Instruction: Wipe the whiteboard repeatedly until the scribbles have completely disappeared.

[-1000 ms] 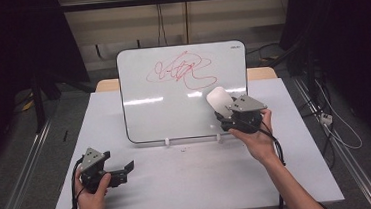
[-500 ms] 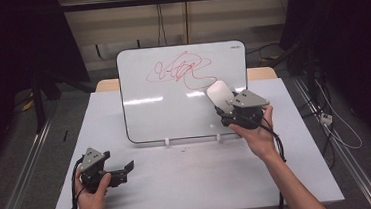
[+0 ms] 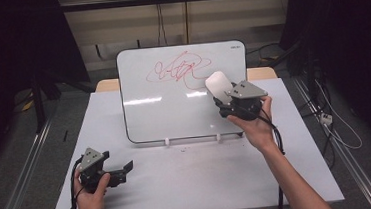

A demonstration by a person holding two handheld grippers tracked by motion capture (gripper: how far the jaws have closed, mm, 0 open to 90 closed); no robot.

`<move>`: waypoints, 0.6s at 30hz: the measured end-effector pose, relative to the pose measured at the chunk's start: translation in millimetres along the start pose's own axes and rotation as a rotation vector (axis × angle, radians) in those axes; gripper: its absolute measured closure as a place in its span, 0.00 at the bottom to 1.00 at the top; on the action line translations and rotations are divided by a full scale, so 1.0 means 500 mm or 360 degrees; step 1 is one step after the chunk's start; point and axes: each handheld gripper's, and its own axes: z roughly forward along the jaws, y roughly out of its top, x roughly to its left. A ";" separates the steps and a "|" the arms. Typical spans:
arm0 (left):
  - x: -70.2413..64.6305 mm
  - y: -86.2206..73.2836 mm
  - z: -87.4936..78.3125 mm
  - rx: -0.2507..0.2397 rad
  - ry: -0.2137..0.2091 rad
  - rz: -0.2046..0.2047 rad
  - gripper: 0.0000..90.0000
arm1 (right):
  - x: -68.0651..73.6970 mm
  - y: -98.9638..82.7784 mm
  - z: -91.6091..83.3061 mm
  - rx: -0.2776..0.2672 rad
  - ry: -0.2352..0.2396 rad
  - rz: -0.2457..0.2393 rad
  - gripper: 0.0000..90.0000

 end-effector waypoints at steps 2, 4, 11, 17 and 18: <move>0.000 0.000 -0.001 0.0004 -0.0003 0.0002 0.05 | -0.006 0.010 0.002 -0.0010 -0.0014 -0.0010 0.35; 0.001 0.000 0.000 0.0005 0.0000 0.0003 0.05 | -0.011 0.018 0.004 -0.0018 -0.0030 -0.0013 0.35; -0.003 0.002 0.001 -0.0001 -0.0006 0.0014 0.05 | -0.030 0.042 0.010 -0.0041 -0.0086 -0.0009 0.35; -0.007 0.005 -0.003 -0.0030 -0.0004 0.0028 0.05 | -0.037 0.054 0.014 -0.0049 -0.0112 -0.0004 0.35; -0.007 0.005 -0.002 -0.0028 -0.0007 0.0029 0.05 | -0.039 0.056 0.014 -0.0050 -0.0116 -0.0007 0.35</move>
